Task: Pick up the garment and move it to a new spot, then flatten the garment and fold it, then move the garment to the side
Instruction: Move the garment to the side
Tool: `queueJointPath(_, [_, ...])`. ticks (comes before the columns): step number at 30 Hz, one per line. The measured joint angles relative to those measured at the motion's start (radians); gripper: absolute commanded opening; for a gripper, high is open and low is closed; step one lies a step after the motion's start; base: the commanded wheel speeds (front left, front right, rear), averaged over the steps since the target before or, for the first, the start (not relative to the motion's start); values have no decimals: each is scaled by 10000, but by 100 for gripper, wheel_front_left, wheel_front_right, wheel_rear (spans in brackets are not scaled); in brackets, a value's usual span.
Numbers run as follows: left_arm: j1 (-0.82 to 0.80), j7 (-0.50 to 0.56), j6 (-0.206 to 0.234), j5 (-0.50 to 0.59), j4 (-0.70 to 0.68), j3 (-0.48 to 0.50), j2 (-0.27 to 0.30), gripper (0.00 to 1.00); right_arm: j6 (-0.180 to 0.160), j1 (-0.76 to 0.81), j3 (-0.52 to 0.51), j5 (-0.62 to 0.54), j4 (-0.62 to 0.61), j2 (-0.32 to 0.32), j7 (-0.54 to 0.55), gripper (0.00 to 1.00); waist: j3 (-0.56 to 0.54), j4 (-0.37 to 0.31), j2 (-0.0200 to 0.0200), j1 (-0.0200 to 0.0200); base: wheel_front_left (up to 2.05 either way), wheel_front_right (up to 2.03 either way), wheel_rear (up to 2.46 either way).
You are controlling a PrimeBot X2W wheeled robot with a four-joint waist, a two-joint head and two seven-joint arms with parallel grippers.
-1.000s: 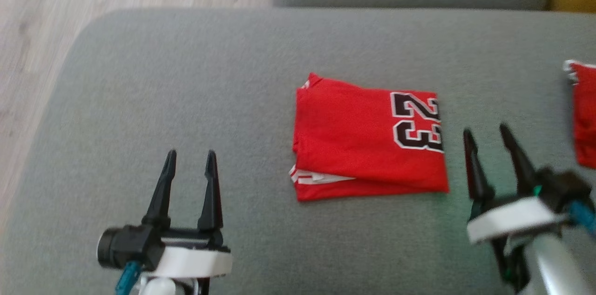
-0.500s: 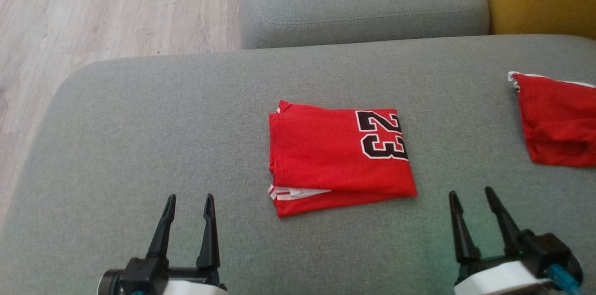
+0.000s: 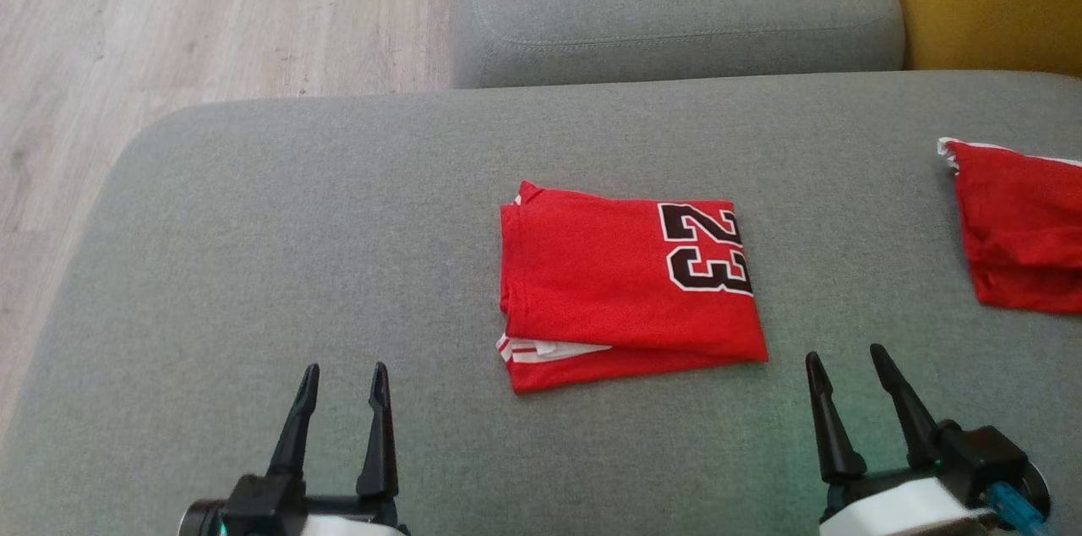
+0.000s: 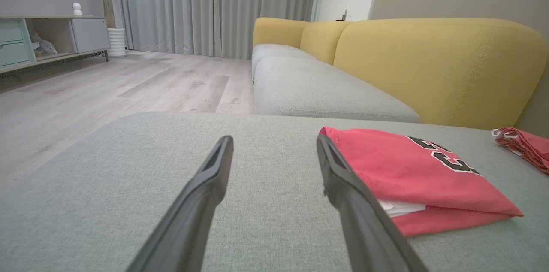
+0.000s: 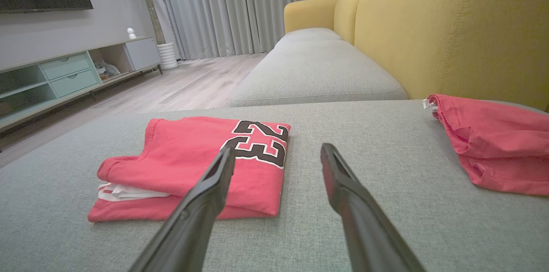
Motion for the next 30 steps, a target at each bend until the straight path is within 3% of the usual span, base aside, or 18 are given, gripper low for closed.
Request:
queueJointPath(15, [98, 0, -4, 0, 86, 23, 2, 100, 0, -7, -270, 123, 253, 0, 0, 100, 189, 144, 0, 0, 0, 0, 0])
queueJointPath(19, [82, 0, -4, 2, 38, 17, 2, 100, 0, -515, -176, 692, 1432, 0, 0, 100, 604, 192, 0, -1, 0, 0, 0])
queueJointPath(22, [-39, 0, -25, 15, 12, 4, 2, 100, 0, -1725, -21, 1331, 2522, -25, 19, 100, 1017, 233, 0, 1, 0, 0, 0])
queueJointPath(26, [-525, 0, -81, 13, -13, -56, 0, 100, 0, -3609, 190, 2353, 3837, -88, 767, 100, 1555, 347, 0, 4, 0, 0, 0])
queueJointPath(30, [-856, 0, -94, 8, -36, -150, -2, 100, 0, -4881, 487, 2573, 4982, -447, 1327, 100, 1976, 563, -1, 5, 0, 0, 0])
